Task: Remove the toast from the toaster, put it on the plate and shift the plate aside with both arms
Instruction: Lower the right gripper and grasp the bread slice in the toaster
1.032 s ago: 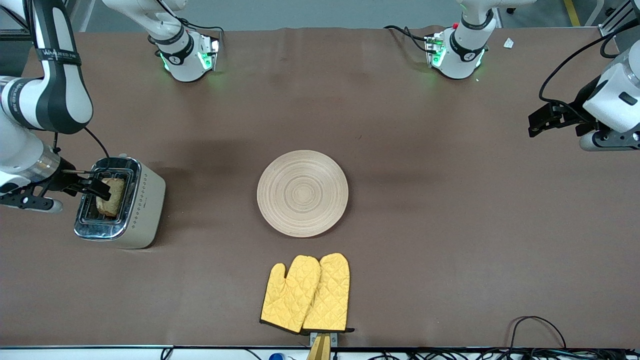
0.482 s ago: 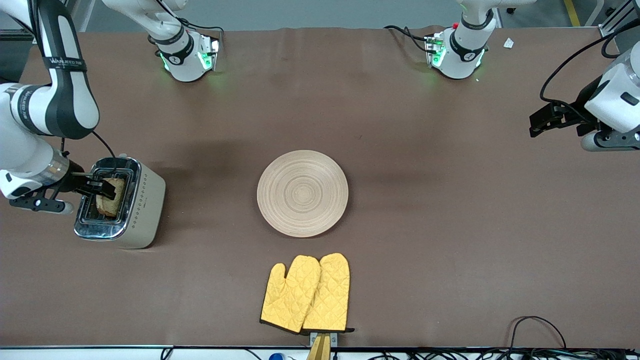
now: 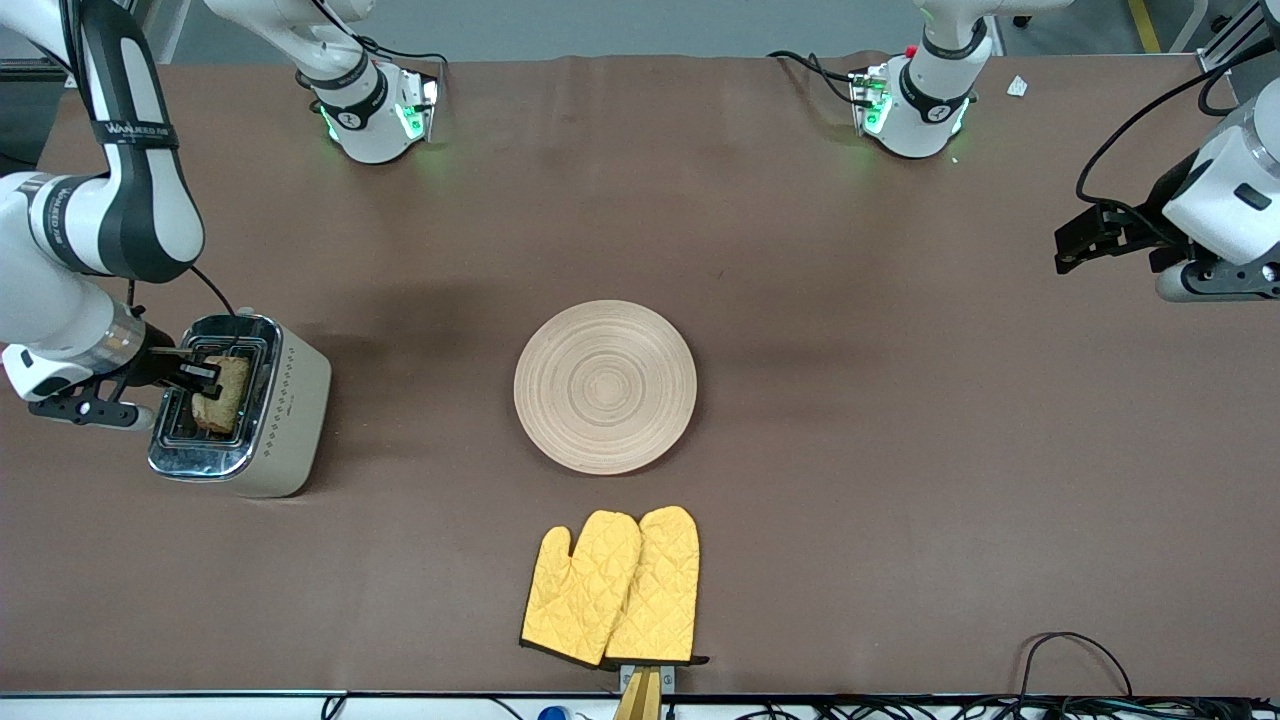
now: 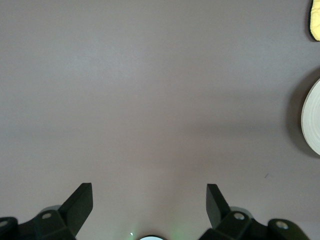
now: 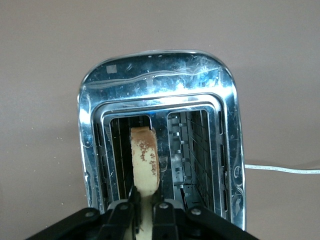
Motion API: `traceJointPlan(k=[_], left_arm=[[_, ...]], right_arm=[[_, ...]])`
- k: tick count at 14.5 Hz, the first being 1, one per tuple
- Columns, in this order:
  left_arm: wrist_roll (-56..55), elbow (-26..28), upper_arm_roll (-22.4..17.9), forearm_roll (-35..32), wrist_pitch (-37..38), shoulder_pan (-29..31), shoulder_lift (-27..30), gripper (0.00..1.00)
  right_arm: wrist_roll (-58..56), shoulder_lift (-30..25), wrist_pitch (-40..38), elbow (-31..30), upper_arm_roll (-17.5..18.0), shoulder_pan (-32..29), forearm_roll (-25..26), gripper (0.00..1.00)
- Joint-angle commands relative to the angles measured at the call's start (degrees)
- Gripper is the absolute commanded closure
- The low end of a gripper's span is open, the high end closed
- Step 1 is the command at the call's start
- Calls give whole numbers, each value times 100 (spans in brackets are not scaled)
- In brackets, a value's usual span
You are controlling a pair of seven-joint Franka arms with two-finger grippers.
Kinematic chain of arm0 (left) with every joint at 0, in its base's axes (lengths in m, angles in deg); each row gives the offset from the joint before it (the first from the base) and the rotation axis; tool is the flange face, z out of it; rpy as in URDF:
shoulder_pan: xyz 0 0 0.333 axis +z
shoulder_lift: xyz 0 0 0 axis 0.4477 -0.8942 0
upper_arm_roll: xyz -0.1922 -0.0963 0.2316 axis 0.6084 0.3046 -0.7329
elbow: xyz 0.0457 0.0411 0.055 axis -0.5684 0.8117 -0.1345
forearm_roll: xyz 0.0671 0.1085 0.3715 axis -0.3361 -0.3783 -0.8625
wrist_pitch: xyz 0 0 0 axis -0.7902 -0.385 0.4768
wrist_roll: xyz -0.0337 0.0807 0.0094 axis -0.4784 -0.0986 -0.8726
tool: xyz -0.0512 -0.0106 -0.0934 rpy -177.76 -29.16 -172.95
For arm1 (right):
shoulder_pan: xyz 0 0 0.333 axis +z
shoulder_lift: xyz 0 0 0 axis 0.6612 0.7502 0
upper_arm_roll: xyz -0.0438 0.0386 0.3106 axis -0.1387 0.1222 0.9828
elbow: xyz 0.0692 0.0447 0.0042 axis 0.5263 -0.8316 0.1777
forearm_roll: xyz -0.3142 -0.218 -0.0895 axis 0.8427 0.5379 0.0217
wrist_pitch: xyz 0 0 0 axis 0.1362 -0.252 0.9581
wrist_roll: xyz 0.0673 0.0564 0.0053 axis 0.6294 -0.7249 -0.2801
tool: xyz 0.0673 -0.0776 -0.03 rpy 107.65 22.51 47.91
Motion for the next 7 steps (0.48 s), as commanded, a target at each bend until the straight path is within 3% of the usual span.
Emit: traceJointPlan(k=[1,4,7], left_arm=[[91,-93,16,57,105,27,-13,0],[91,-93,16,57,105,36,-13,0],[100,-84,16,57,105,45,-4,0]], right_arm=[[53,-103,-51,37,20,-44,-5,100],[53,-453,-743,405,37,-9,-5,100],[403,-754,-2157,1344,55,245,-5,100]])
